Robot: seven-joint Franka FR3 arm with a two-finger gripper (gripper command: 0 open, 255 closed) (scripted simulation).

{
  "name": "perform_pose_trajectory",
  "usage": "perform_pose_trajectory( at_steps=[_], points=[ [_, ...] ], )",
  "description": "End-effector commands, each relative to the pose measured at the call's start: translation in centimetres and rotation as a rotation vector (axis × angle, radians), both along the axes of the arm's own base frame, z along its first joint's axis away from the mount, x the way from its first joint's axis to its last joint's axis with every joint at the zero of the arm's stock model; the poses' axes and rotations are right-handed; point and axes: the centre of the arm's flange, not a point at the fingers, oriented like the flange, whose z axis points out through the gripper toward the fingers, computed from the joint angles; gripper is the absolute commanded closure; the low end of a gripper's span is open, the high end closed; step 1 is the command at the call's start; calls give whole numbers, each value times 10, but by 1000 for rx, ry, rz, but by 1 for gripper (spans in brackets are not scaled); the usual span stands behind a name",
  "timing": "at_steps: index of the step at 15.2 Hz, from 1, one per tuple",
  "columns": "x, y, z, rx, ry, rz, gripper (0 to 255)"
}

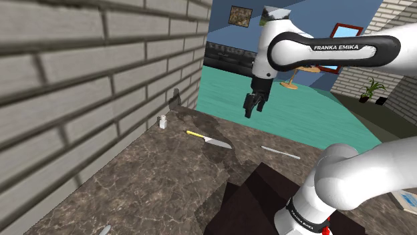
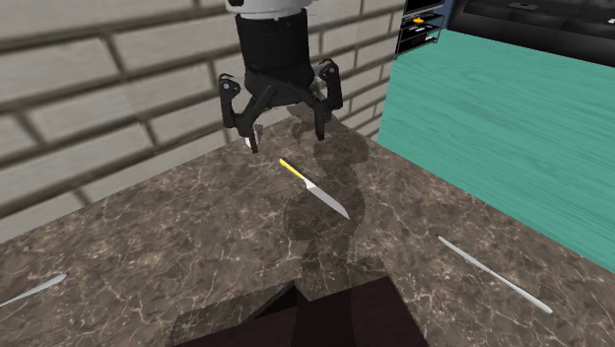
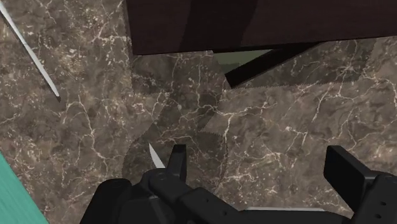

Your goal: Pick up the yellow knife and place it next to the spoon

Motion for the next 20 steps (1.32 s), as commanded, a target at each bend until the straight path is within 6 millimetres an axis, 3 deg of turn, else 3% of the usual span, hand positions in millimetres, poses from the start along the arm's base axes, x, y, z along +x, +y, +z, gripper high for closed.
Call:
perform_pose_trajectory(
  at_steps=[1,20],
  points=[
    [12,-12,-21,3,-4,28,0],
    [151,-100,-208,40,-23,281,0]
  ],
)
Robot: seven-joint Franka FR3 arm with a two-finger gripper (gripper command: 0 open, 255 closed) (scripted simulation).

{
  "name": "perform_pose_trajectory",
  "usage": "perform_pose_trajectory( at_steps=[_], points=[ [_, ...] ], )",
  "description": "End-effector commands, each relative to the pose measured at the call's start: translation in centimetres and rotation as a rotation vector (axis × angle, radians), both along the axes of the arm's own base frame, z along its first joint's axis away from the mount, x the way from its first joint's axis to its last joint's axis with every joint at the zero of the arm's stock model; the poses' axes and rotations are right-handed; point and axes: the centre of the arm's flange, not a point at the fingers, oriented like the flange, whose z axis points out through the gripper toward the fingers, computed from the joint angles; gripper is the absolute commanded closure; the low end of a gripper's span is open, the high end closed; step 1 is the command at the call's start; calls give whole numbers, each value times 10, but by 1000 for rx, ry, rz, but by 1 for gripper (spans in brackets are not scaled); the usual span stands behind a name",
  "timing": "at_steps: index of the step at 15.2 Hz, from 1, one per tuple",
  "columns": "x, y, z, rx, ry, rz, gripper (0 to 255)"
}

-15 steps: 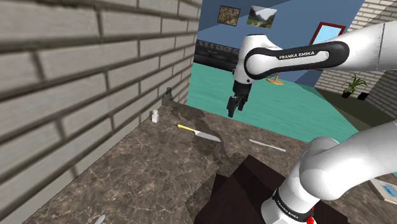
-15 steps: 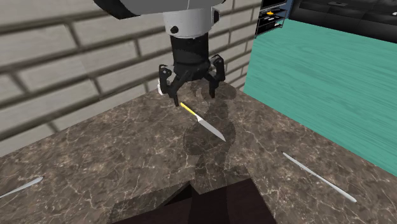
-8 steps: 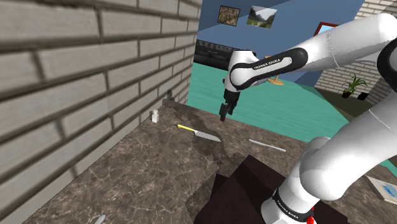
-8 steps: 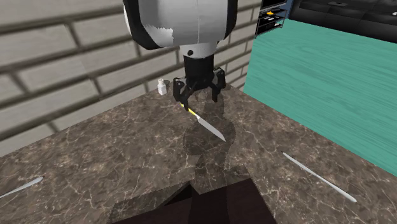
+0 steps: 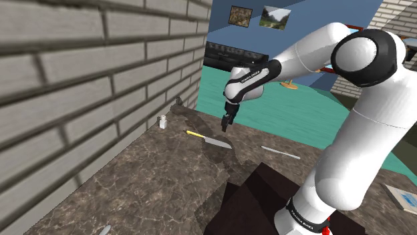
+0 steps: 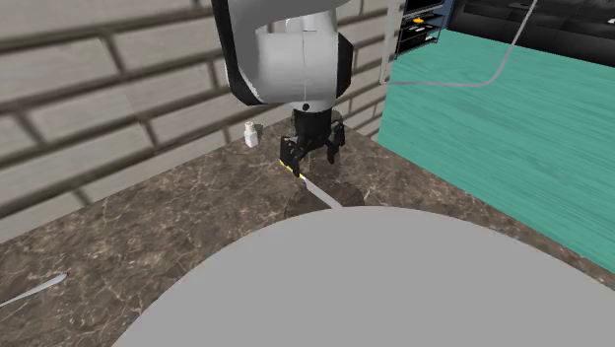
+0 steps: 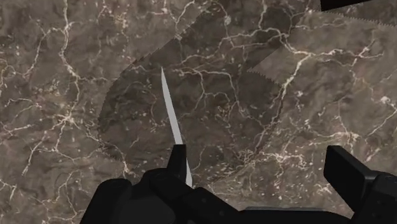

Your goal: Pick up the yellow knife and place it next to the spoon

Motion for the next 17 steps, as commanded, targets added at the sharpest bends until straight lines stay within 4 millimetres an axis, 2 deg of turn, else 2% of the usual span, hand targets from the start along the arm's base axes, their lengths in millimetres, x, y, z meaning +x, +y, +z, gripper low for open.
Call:
perform_pose_trajectory(
  at_steps=[1,14,17],
  points=[
    [16,-7,-23,3,-2,28,0],
    [124,-40,-151,28,-15,201,0],
    [128,-41,-166,29,-16,207,0]
  ],
)
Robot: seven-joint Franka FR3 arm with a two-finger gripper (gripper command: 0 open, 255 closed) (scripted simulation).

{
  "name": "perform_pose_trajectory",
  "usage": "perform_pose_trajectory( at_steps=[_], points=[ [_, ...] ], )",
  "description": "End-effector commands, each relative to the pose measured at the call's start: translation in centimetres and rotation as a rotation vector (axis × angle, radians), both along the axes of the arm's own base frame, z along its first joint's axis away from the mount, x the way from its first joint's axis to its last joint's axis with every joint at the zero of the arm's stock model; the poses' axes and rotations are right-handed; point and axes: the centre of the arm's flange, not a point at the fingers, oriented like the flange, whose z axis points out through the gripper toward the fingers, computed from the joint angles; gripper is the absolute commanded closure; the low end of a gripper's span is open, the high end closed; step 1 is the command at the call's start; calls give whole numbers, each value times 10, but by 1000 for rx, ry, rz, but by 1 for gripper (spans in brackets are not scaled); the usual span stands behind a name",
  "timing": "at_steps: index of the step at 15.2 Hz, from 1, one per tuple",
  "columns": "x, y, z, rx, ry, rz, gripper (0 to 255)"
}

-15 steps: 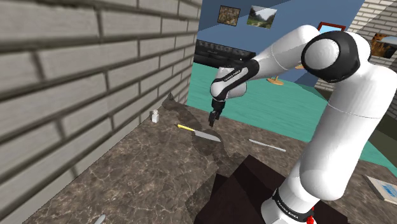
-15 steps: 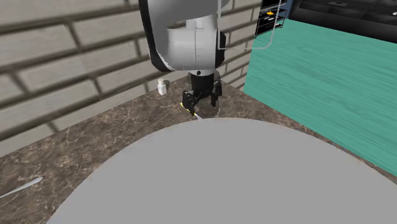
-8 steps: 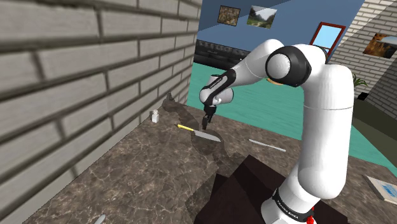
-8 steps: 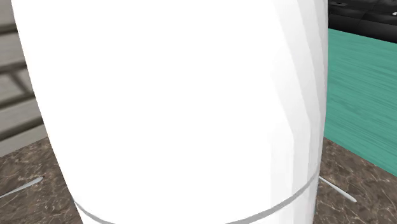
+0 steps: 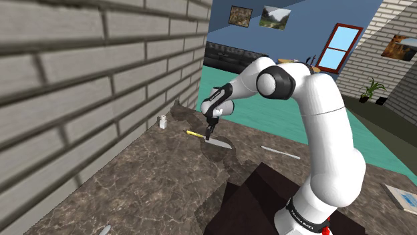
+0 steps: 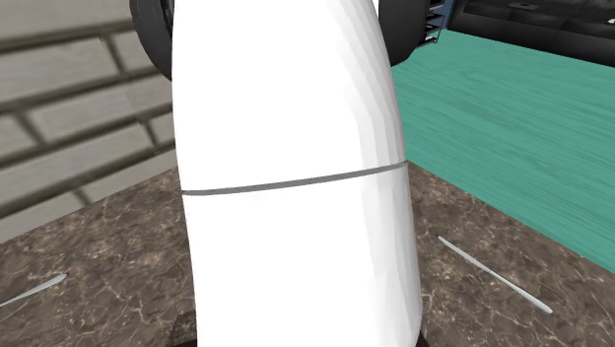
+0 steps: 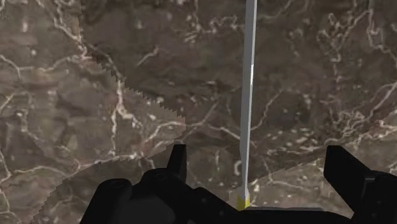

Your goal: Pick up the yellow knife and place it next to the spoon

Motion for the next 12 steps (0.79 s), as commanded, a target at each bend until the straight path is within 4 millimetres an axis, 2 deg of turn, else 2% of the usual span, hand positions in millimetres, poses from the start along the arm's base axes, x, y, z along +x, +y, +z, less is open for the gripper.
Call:
perform_pose_trajectory(
  at_steps=[1,6,12],
  points=[
    [2,-1,-11,0,-1,3,0],
    [1,-1,-35,0,-1,3,0],
    [1,-1,-35,0,-1,3,0]
  ],
)
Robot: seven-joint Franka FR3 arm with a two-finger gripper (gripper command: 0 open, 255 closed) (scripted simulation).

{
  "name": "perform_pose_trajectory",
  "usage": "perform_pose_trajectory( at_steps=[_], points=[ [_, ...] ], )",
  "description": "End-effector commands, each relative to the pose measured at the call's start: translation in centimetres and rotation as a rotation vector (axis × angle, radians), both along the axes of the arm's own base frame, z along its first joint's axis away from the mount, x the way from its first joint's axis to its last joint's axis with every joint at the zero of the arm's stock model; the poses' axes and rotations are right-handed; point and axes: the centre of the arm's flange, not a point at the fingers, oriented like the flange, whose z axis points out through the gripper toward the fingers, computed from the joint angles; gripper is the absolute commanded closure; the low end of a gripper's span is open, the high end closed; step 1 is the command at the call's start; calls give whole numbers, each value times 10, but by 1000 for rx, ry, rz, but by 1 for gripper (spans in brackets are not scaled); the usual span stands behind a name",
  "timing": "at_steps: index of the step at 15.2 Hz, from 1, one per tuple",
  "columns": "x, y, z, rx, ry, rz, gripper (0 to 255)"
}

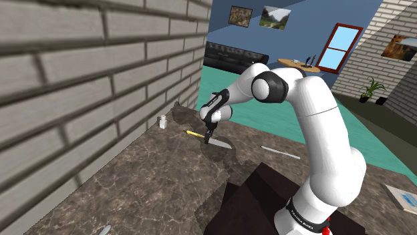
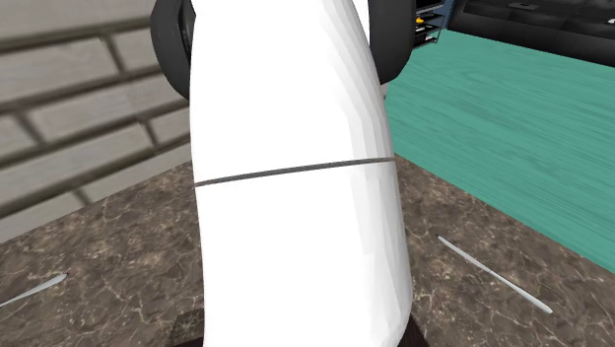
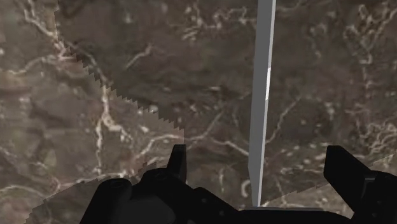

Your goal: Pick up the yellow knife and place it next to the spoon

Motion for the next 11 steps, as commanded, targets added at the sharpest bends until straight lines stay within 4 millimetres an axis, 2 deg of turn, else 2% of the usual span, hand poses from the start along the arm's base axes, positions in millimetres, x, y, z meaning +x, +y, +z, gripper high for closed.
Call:
perform_pose_trajectory(
  at_steps=[1,2,11],
  points=[
    [0,0,0,0,0,0,0],
    [0,0,0,0,0,0,255],
    [0,0,0,0,0,0,255]
  ],
)
